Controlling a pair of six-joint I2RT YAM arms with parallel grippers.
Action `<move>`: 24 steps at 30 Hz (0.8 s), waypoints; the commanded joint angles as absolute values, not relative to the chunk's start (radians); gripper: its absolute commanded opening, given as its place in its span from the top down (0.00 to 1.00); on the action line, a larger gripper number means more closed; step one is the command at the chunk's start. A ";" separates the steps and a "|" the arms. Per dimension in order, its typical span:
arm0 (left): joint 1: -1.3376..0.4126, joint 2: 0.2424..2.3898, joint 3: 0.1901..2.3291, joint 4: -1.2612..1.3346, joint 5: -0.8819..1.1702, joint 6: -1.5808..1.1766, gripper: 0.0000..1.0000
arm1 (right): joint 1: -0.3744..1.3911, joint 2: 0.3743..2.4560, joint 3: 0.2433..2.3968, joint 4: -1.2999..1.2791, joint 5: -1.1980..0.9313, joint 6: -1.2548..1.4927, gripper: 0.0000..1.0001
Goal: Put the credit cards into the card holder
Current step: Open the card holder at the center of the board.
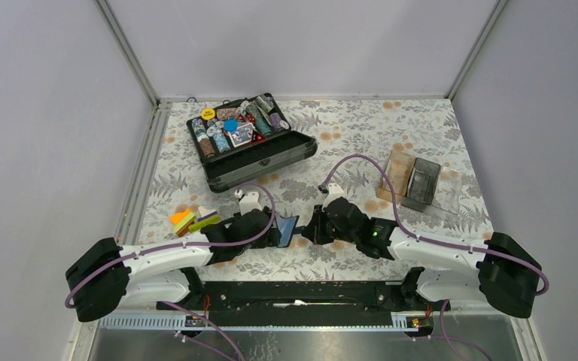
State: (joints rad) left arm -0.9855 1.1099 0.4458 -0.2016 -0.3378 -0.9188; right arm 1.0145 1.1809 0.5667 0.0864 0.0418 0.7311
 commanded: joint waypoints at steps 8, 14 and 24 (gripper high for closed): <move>-0.988 1.084 0.496 -0.298 -0.518 -0.888 0.30 | 1.019 1.175 0.573 0.073 0.067 0.729 1.00; -0.987 1.085 0.501 -0.319 -0.568 -0.877 0.27 | 1.019 1.183 0.571 0.072 0.063 0.729 1.00; -0.987 1.166 0.538 -0.373 -0.626 -0.865 0.27 | 1.019 1.184 0.563 0.063 0.074 0.732 1.00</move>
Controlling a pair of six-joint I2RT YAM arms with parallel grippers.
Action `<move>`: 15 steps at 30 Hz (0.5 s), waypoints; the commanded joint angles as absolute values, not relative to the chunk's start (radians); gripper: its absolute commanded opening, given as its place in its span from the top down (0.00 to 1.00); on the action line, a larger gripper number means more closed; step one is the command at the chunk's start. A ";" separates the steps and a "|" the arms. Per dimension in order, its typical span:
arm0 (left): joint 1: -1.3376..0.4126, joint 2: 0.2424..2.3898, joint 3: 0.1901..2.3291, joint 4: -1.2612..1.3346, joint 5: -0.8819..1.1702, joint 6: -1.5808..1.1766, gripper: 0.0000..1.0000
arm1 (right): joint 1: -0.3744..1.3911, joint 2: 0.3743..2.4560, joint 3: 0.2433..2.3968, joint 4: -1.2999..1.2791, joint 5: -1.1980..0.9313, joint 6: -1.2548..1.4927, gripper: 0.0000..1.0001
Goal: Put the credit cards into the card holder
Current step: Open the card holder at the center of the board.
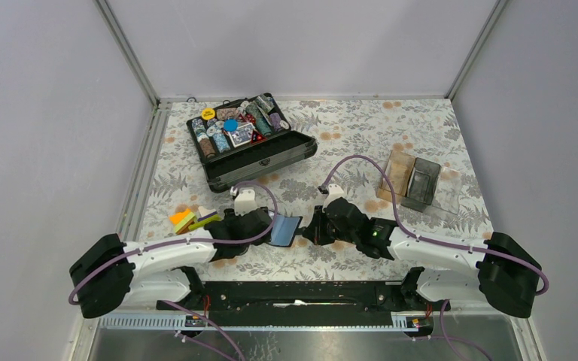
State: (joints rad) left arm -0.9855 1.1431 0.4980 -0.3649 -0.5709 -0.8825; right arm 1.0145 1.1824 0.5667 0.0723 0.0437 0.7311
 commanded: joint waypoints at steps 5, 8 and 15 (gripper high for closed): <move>-0.982 1.206 0.542 -0.386 -0.642 -0.877 0.27 | 1.019 1.176 0.565 0.048 0.084 0.733 1.00; -0.977 1.207 0.544 -0.404 -0.655 -0.887 0.27 | 1.019 1.172 0.567 0.032 0.099 0.731 1.00; -0.960 1.142 0.573 -0.472 -0.706 -0.876 0.25 | 1.019 1.161 0.575 0.006 0.122 0.719 1.00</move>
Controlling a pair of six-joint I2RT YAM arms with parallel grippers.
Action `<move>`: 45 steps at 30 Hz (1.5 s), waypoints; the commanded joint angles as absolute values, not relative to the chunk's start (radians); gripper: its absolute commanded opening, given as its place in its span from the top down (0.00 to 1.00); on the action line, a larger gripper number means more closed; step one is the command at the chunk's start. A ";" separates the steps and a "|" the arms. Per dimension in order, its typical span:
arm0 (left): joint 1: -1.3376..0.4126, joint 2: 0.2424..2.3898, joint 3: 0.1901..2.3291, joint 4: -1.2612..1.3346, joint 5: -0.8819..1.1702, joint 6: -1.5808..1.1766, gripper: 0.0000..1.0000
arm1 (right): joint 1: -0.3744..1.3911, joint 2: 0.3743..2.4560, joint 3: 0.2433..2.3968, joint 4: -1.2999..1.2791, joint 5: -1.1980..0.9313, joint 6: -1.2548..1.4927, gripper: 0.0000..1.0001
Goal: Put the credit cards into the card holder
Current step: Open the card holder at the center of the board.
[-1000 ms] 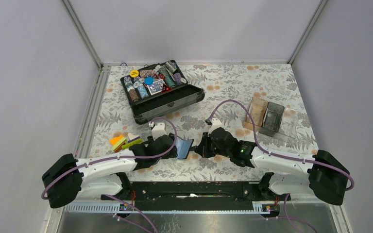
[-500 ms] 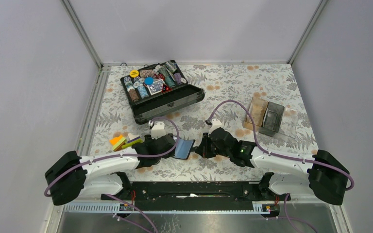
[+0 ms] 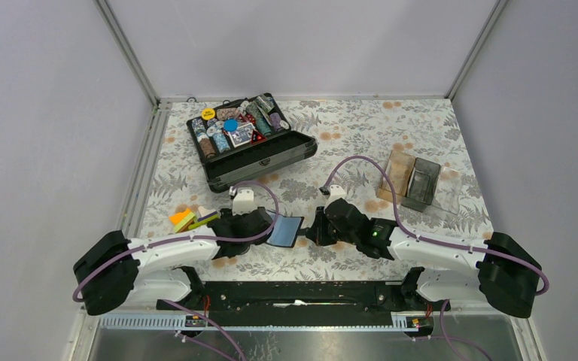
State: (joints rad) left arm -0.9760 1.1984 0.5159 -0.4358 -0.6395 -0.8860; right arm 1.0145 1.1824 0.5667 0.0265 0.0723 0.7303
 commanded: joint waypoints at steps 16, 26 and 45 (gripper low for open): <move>-0.926 0.934 0.543 -0.225 -0.408 -0.713 0.09 | 1.019 1.181 0.598 -0.026 0.153 0.702 1.00; -0.926 1.138 0.557 -0.193 -0.358 -0.733 0.15 | 1.019 1.172 0.580 -0.026 0.174 0.700 1.00; -0.931 1.275 0.566 -0.311 -0.437 -0.806 0.45 | 0.964 1.206 0.584 -0.040 0.184 0.670 1.00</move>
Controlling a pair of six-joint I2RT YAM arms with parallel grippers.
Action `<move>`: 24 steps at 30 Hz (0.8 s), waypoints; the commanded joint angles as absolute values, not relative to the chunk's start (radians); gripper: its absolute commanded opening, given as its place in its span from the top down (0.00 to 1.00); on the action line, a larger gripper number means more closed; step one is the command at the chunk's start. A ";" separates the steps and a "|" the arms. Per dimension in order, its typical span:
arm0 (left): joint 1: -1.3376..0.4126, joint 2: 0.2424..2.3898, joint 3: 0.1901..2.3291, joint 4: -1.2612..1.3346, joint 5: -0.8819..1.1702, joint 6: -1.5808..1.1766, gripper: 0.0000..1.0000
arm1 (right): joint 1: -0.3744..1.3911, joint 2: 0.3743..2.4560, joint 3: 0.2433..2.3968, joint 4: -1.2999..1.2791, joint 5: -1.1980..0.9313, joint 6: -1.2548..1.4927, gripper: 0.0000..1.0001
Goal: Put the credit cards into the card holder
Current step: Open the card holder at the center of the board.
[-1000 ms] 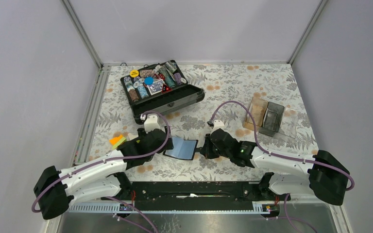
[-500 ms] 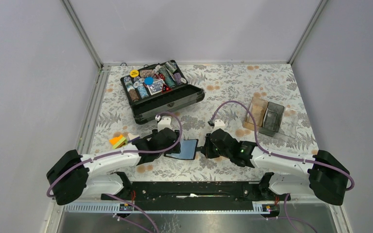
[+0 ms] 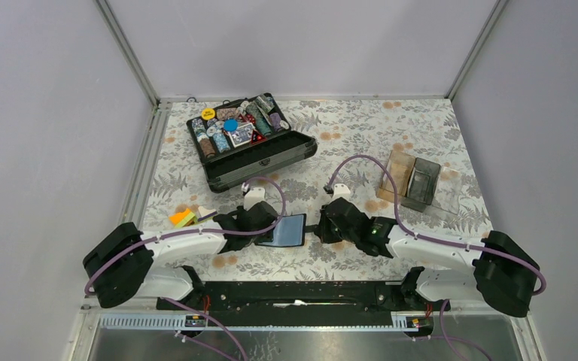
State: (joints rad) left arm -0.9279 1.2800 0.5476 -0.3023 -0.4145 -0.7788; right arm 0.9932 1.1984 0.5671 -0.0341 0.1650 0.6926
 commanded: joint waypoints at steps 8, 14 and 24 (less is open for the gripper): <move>-0.950 1.175 0.566 -0.286 -0.354 -0.808 0.34 | 0.881 1.193 0.587 -0.048 0.152 0.645 0.86; -0.950 1.072 0.577 -0.292 -0.306 -0.811 0.17 | 0.855 1.141 0.615 -0.125 0.188 0.621 0.52; -0.935 0.989 0.643 -0.359 -0.248 -0.771 0.03 | 0.841 1.053 0.659 -0.245 0.271 0.590 0.27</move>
